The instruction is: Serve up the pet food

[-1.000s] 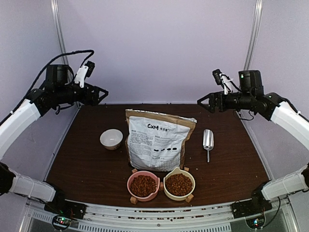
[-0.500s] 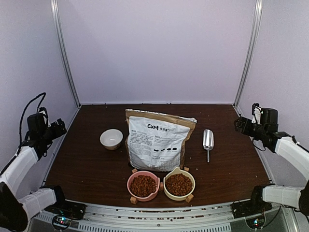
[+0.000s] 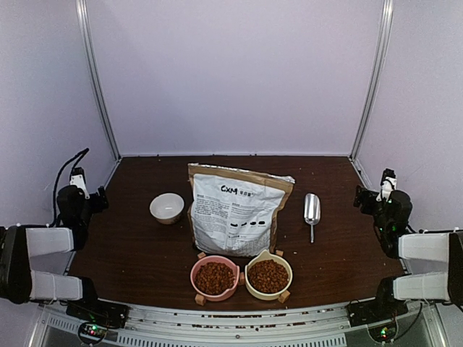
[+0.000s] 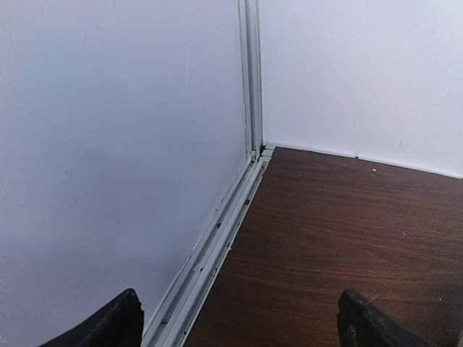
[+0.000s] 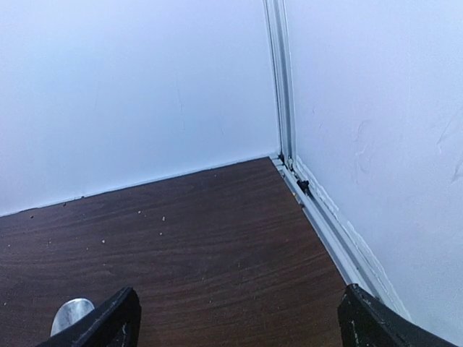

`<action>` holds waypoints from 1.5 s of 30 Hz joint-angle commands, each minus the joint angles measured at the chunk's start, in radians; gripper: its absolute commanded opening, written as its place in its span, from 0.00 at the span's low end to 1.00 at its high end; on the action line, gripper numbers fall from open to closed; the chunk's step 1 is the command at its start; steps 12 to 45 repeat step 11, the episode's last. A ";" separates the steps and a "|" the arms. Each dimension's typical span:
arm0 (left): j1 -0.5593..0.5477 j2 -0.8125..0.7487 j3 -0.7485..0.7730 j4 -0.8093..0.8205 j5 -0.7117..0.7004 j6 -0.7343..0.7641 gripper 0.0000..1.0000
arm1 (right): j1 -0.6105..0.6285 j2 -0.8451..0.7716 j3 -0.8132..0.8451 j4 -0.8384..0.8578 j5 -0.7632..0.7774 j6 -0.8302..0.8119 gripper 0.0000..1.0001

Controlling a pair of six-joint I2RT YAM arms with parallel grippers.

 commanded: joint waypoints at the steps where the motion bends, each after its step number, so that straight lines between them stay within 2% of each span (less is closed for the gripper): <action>1: -0.009 0.054 -0.025 0.230 0.012 0.045 0.96 | -0.002 0.029 0.000 0.196 0.036 -0.056 0.96; 11: -0.037 0.093 -0.011 0.256 -0.044 0.052 0.97 | -0.002 0.036 0.003 0.193 0.044 -0.058 0.96; 45: -0.037 0.093 -0.011 0.256 -0.044 0.052 0.97 | -0.002 0.036 0.003 0.193 0.044 -0.058 0.96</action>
